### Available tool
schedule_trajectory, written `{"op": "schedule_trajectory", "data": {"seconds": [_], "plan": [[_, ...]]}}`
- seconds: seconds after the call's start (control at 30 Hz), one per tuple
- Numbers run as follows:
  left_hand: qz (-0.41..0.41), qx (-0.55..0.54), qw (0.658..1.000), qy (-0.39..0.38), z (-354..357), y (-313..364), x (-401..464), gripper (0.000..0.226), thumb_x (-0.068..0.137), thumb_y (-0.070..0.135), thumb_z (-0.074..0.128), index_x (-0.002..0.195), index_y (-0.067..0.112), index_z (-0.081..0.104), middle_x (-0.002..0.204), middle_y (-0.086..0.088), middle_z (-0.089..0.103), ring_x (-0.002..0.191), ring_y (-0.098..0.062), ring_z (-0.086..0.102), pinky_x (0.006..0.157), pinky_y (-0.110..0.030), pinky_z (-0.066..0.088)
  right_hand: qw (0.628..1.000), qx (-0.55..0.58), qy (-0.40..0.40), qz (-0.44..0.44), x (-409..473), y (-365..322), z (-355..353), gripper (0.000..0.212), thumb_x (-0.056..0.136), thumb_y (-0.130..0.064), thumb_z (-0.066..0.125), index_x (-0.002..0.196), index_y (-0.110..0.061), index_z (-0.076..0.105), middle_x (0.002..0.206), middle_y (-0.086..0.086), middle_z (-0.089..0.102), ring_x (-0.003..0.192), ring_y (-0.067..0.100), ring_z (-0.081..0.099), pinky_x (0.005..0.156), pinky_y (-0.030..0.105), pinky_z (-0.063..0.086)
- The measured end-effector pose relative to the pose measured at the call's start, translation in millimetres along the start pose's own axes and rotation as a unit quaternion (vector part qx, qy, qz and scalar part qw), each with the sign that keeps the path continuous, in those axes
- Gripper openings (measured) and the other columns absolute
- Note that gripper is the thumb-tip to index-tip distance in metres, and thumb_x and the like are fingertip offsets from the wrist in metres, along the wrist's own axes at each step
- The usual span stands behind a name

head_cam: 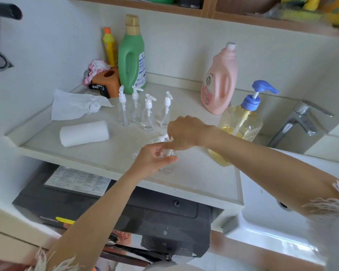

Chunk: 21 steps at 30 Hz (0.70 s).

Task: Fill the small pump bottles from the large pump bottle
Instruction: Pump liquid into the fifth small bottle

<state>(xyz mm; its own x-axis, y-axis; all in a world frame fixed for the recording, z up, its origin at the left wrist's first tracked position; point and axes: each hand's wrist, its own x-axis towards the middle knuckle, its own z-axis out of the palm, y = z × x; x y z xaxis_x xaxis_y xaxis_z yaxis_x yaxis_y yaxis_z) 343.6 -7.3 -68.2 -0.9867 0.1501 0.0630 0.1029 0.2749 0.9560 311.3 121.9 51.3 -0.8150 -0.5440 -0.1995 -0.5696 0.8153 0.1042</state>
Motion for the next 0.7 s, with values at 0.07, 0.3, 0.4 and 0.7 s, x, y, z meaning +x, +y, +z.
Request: {"op": "schedule_trajectory", "data": {"seconds": [0.07, 0.3, 0.4, 0.7], "plan": [[0.000, 0.001, 1.000, 0.011, 0.0, -1.9, 0.6, 0.027, 0.074, 0.036, 0.080, 0.098, 0.041, 0.068, 0.098, -0.011, 0.070, 0.092, -0.026, 0.064, 0.087, -0.028, 0.048, 0.999, 0.028, -0.023, -0.032, -0.7, 2.5, -4.4, 0.033, 0.090, -0.041, 0.059, 0.100, -0.010, 0.063, 0.091, 0.003, 0.061, 0.090, 0.026, 0.060, 0.075, 0.033, 0.050], [0.039, 0.013, 0.998, 0.049, 14.8, 2.1, -2.5, 0.024, 0.078, 0.018, 0.078, 0.099, 0.012, 0.069, 0.072, 0.000, 0.053, 0.069, -0.016, 0.046, 0.056, -0.015, 0.035, 0.997, 0.011, 0.012, 0.071, -0.6, -0.1, 3.5, 0.039, 0.101, -0.038, 0.042, 0.076, -0.008, 0.045, 0.076, 0.002, 0.045, 0.078, 0.023, 0.047, 0.067, 0.029, 0.038], [0.042, 0.019, 0.997, 0.056, 17.6, 4.3, -0.2, 0.031, 0.079, 0.019, 0.077, 0.108, 0.016, 0.068, 0.071, 0.008, 0.058, 0.070, -0.009, 0.054, 0.062, -0.004, 0.037, 0.998, 0.035, -0.008, 0.057, -1.1, 7.1, -3.1, 0.044, 0.097, -0.050, 0.045, 0.087, -0.009, 0.056, 0.087, 0.003, 0.057, 0.086, 0.023, 0.054, 0.074, 0.032, 0.045], [0.055, 0.032, 0.995, 0.074, 21.0, 1.5, 2.7, 0.036, 0.077, 0.019, 0.079, 0.108, 0.004, 0.066, 0.069, 0.000, 0.052, 0.080, -0.012, 0.049, 0.064, -0.023, 0.041, 0.999, -0.008, -0.005, 0.049, -2.1, 2.4, 0.6, 0.033, 0.096, -0.041, 0.049, 0.101, -0.010, 0.061, 0.102, 0.006, 0.061, 0.084, 0.025, 0.056, 0.067, 0.031, 0.044]]}}
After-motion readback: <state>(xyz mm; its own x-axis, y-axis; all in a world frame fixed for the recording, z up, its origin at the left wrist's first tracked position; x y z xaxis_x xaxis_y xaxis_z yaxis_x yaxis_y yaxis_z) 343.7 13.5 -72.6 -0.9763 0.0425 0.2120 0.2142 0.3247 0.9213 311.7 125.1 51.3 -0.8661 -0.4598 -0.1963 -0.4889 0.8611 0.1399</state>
